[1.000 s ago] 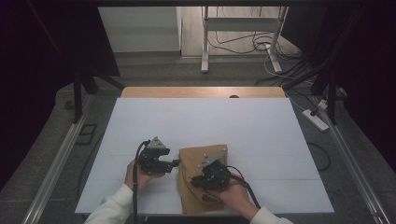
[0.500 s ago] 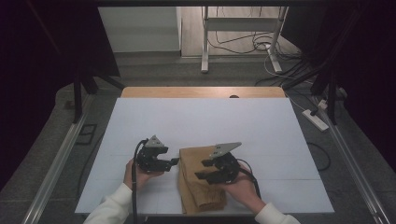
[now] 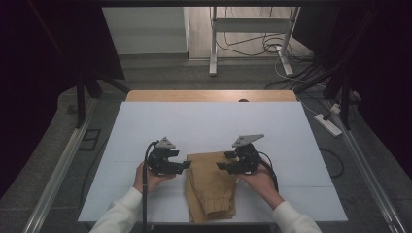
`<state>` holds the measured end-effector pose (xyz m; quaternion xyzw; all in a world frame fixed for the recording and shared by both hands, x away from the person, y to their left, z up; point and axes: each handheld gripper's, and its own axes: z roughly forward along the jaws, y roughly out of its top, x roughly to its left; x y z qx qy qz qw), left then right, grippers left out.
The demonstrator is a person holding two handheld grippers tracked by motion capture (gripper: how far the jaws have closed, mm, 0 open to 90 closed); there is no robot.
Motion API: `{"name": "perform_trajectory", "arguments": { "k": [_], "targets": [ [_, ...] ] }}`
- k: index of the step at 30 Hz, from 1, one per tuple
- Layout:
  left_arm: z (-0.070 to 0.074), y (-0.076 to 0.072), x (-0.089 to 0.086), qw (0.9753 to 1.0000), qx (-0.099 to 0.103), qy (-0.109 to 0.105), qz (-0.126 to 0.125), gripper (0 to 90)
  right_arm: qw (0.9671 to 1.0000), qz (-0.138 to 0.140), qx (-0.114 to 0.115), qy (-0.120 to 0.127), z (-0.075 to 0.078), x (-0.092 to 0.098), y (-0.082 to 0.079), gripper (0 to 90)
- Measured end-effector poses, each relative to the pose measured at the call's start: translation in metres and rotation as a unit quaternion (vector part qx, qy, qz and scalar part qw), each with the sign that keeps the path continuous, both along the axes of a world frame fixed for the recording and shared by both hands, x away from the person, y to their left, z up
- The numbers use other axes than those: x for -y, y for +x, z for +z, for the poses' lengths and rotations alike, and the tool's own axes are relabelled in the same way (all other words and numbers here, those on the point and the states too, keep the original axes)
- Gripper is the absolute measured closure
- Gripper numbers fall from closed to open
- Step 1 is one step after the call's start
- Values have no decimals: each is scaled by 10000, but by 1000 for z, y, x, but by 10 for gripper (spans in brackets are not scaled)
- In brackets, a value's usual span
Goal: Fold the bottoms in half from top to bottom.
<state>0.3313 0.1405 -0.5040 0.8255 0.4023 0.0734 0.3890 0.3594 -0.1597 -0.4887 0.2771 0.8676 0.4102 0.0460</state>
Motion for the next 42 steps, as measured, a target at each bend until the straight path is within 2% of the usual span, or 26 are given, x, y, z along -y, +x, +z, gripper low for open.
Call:
{"name": "perform_trajectory", "arguments": {
  "k": [7,14,23,28,30,34,37,39,42],
  "targets": [
    [-4,15,3,9999,-132,-69,86,279,9996,-248,-99,-9,-5,8,14,395],
    [-7,25,7,9997,-220,-36,122,275,9990,-438,-61,-40,-8,10,28,385],
    [-19,42,11,9989,-447,0,135,263,9985,-465,-176,-238,-18,7,39,380],
    [-26,45,13,9982,-601,43,59,255,9973,-475,-280,-492,-27,7,42,360],
    [-27,45,14,9980,-627,81,36,253,9969,-469,-378,-514,-31,8,43,358],
    [-30,45,16,9977,-666,116,0,247,9970,-460,-379,-501,-33,8,43,359],
    [-30,44,17,9979,-633,162,7,248,9970,-435,-363,-527,-33,7,42,378],
    [-31,42,18,9981,-581,196,-3,258,9973,-365,-389,-507,-33,6,41,426],
    [-31,41,18,9980,-614,79,-122,361,9973,-281,-448,-515,-33,6,40,509]
  ]
}}
